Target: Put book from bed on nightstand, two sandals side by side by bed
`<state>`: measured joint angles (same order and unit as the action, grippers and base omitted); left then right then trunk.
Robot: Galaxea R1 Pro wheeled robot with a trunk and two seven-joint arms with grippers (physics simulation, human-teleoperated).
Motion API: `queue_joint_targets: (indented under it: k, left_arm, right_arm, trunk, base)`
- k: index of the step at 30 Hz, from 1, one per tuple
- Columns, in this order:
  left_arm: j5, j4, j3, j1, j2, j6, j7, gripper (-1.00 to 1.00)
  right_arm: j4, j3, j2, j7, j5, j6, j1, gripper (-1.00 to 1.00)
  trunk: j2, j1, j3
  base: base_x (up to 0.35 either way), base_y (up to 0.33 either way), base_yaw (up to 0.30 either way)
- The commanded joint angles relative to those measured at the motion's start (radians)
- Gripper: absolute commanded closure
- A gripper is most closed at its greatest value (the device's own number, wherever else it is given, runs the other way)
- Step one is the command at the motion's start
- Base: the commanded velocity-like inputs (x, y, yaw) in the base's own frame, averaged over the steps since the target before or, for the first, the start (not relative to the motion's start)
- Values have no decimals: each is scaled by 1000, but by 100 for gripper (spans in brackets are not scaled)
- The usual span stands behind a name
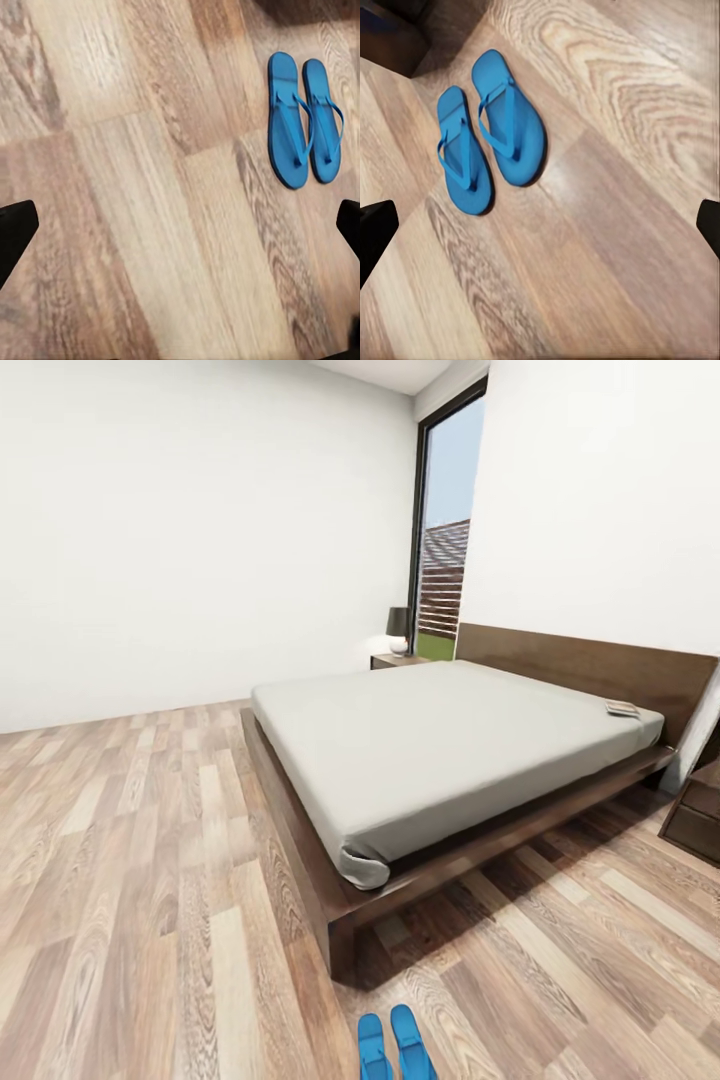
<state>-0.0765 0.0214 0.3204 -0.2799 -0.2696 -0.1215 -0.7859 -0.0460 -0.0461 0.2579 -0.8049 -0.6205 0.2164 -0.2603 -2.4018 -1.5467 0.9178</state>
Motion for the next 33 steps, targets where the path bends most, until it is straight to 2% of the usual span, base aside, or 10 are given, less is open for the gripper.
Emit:
queue_joint_targets:
  k: [1, 10, 23, 33]
  left_arm:
    - [-8, -1, -6, -1, 0, -4, -3, -100]
    - [-8, -1, -6, 0, 0, -4, -2, -100]
    - [-8, -1, -6, 0, 0, -4, -1, -100]
    - [-8, -1, -6, -1, 0, -4, -1, -100]
  right_arm:
    - [-5, -5, 0, -4, -4, 8, -2, -100]
    - [-5, -2, -5, -2, -8, 8, -2, -100]
    - [-5, 4, -15, 34, -14, 10, -2, -100]
    - [-5, 6, -14, 38, -17, 12, -2, -100]
  trunk:
    - [0, 0, 1]
    - [0, 0, 1]
    - [0, 0, 1]
    - [0, 0, 1]
  base:
    - [0, 0, -160]
    - [0, 0, -61]
    - [0, 0, -8]
    - [0, 0, -189]
